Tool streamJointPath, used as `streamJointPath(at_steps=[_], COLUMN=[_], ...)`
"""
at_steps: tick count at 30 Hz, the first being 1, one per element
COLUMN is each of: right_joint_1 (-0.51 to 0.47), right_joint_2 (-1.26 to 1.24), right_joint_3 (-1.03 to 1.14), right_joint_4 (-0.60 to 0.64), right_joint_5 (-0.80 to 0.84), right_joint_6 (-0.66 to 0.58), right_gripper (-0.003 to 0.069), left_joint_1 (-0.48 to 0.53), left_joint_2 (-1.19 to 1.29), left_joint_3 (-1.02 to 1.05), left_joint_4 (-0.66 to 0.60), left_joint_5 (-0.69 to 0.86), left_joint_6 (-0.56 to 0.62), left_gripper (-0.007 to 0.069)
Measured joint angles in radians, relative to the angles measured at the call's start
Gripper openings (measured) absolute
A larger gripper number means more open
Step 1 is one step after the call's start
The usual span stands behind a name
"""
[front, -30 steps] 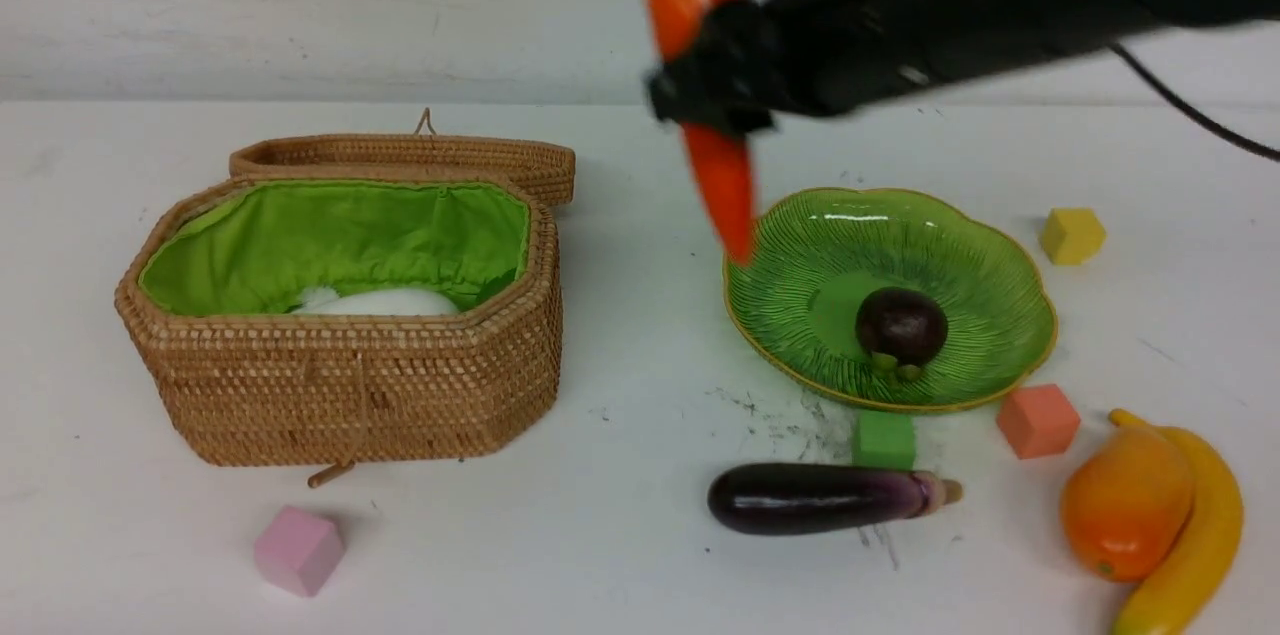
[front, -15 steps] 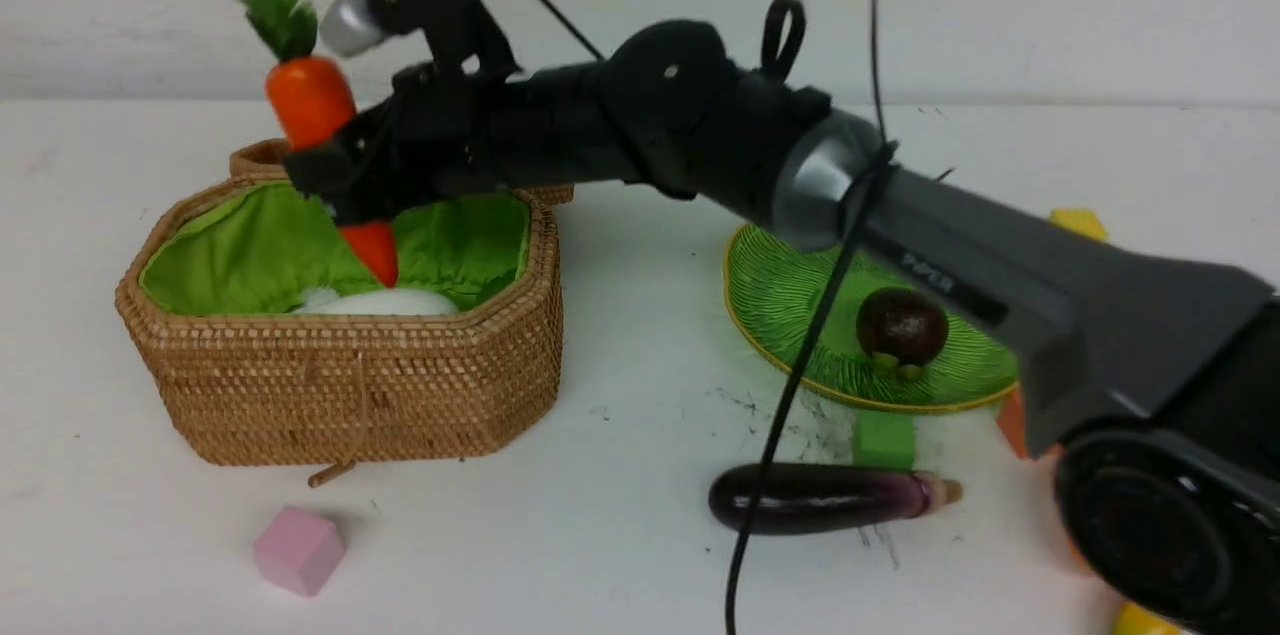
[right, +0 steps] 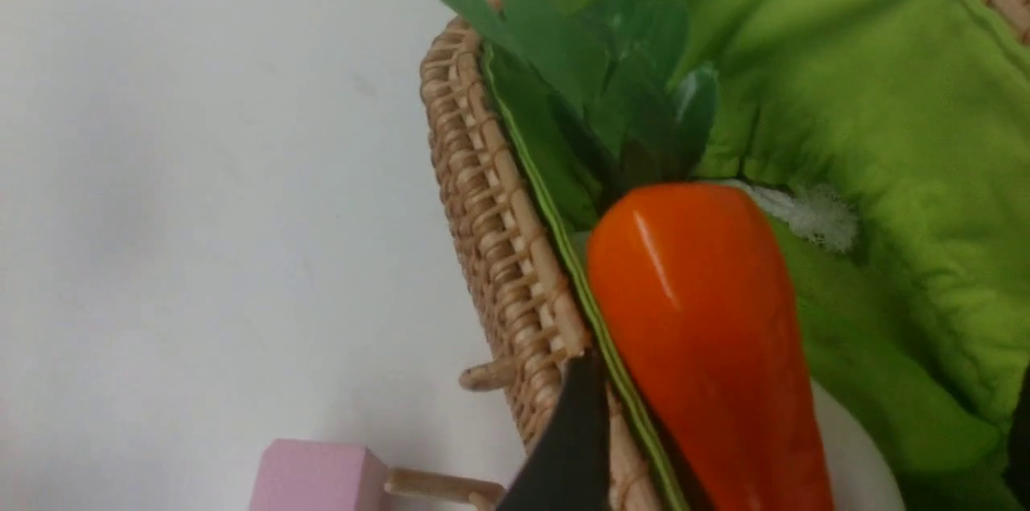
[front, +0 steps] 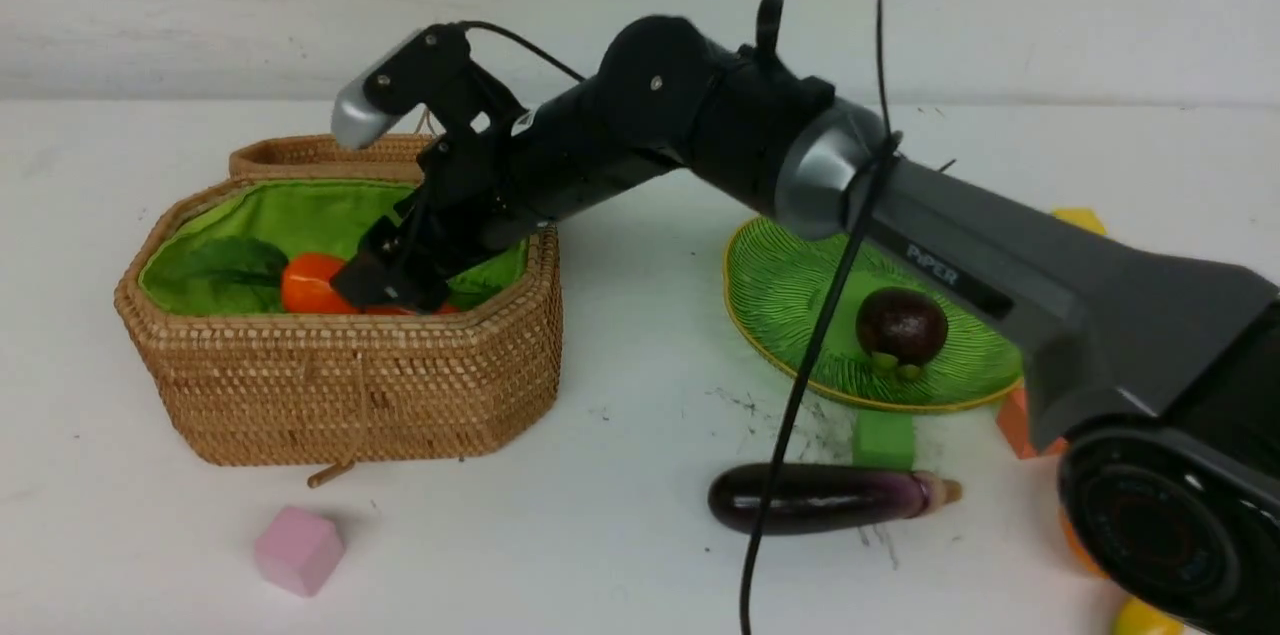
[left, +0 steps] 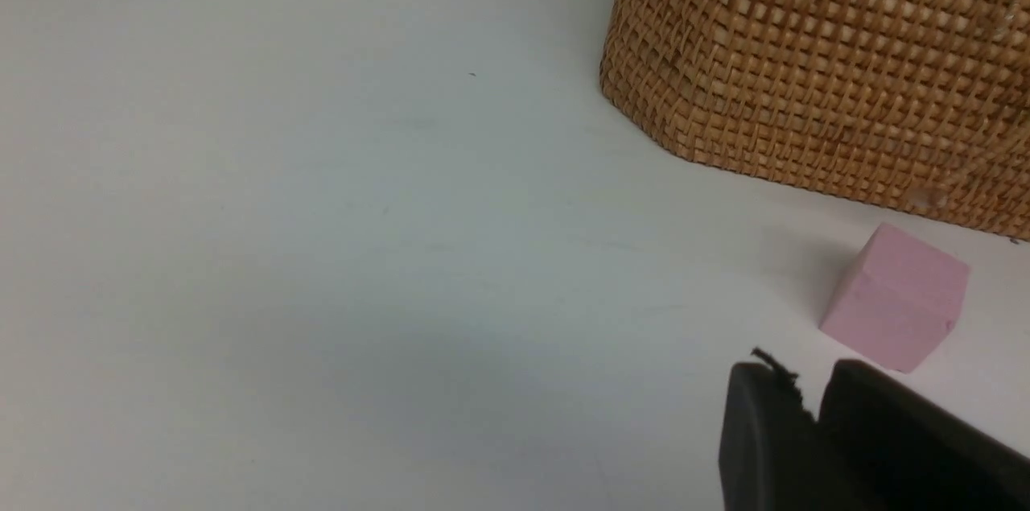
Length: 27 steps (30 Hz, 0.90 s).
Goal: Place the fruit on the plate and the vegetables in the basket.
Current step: Use the right arm to grab a carrot and put it into the left basket, then grab an eggplant with your right arm and place it in the basket on the left.
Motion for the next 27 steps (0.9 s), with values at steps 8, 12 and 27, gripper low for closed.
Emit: streamJointPath(at_steps=[8, 12, 27], right_joint_1=[-0.048, -0.125, -0.192], right_joint_2=[-0.208, -0.394, -0.511], right_joint_3=[0.029, 0.141, 0.850], right_joint_4=[-0.053, -0.085, -0.394], right_joint_5=[0.197, 0.266, 0.222], right_joint_6=[0.016, 0.013, -0.435], right_gripper=[0.0580, 0.0547, 0.0542], left_joint_1=[0.000, 0.000, 0.000], left_joint_2=[0.000, 0.000, 0.000], left_joint_3=[0.000, 0.001, 0.001], left_joint_4=[0.000, 0.000, 0.000], left_joint_5=[0.000, 0.000, 0.000], left_joint_6=[0.000, 0.000, 0.000], left_gripper=[0.0111, 0.0111, 0.0111])
